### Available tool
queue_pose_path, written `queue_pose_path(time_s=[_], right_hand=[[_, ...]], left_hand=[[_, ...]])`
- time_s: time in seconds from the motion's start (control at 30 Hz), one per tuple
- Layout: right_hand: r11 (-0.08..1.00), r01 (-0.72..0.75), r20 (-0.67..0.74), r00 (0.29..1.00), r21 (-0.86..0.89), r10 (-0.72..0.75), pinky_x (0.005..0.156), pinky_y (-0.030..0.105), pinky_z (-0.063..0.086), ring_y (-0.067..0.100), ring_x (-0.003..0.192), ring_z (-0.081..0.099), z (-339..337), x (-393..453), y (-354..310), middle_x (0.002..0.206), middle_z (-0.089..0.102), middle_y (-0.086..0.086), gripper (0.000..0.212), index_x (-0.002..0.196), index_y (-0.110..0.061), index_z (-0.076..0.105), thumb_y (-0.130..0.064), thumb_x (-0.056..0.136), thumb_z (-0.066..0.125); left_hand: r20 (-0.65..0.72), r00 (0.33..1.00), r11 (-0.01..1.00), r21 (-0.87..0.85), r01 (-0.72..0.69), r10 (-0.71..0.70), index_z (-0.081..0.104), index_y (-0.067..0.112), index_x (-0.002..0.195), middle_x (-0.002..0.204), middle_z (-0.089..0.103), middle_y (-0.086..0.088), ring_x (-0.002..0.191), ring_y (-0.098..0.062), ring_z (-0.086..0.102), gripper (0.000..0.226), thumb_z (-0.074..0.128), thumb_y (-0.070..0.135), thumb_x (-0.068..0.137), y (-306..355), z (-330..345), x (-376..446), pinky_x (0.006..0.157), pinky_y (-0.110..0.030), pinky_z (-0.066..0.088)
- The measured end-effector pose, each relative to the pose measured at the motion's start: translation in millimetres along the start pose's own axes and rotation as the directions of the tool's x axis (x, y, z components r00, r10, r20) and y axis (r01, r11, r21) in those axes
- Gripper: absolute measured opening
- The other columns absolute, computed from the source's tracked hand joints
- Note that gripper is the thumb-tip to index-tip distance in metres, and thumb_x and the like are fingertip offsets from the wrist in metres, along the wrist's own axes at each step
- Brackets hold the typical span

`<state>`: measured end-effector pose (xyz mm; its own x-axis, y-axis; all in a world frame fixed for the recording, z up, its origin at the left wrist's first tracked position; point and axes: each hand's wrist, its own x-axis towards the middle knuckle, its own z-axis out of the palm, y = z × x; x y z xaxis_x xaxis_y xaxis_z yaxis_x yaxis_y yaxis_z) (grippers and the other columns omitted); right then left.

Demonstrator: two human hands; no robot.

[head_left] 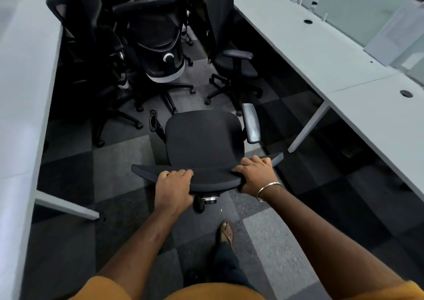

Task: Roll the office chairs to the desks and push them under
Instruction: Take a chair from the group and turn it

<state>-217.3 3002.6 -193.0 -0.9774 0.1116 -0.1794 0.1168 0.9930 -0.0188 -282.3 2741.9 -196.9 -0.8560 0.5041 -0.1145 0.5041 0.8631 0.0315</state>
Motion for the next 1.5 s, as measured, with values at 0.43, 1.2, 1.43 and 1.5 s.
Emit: queue_pose_path(time_s=[0.43,1.2,1.43,1.5], right_hand=[[0.996,0.068,-0.042,0.997,0.058,-0.065,0.086,0.04,0.029,0.022,0.105,0.055,28,-143,-42,0.111,0.059,-0.01,0.064,0.124,-0.044,0.067,-0.061,0.063,0.075],[0.976,0.216,-0.054,0.975,0.018,-0.215,0.092,0.039,0.035,0.024,0.109,0.052,74,-392,18,0.116,0.059,-0.011,0.064,0.126,-0.046,0.068,-0.061,0.065,0.077],[0.995,0.079,-0.168,0.983,0.06,-0.068,0.119,0.049,0.026,0.038,0.153,0.023,96,-471,16,0.16,0.036,0.008,0.052,0.121,-0.033,0.063,-0.039,0.072,0.078],[0.998,0.049,-0.2,0.979,0.051,-0.038,0.123,0.047,0.019,0.035,0.154,0.024,105,-492,16,0.158,0.04,0.009,0.054,0.122,-0.028,0.061,-0.035,0.072,0.079]], left_hand=[[0.033,0.999,0.999,0.03,0.032,-0.033,0.058,0.035,0.129,0.117,0.066,0.014,0.112,-0.014,0.062,0.06,0.074,0.044,0.072,18,8,-145,0.102,-0.035,0.038],[0.032,0.98,0.979,-0.045,0.199,-0.198,0.062,0.034,0.133,0.125,0.067,0.016,0.122,-0.013,0.06,0.065,0.074,0.044,0.07,192,50,-404,0.107,-0.039,0.031],[0.02,0.985,0.981,-0.095,0.171,-0.17,0.059,0.032,0.133,0.127,0.064,0.013,0.122,-0.017,0.058,0.062,0.072,0.047,0.074,228,60,-461,0.109,-0.04,0.032],[-0.001,0.991,0.985,-0.112,0.131,-0.132,0.057,0.031,0.135,0.128,0.063,0.011,0.122,-0.018,0.057,0.061,0.071,0.045,0.076,237,64,-478,0.108,-0.041,0.034]])
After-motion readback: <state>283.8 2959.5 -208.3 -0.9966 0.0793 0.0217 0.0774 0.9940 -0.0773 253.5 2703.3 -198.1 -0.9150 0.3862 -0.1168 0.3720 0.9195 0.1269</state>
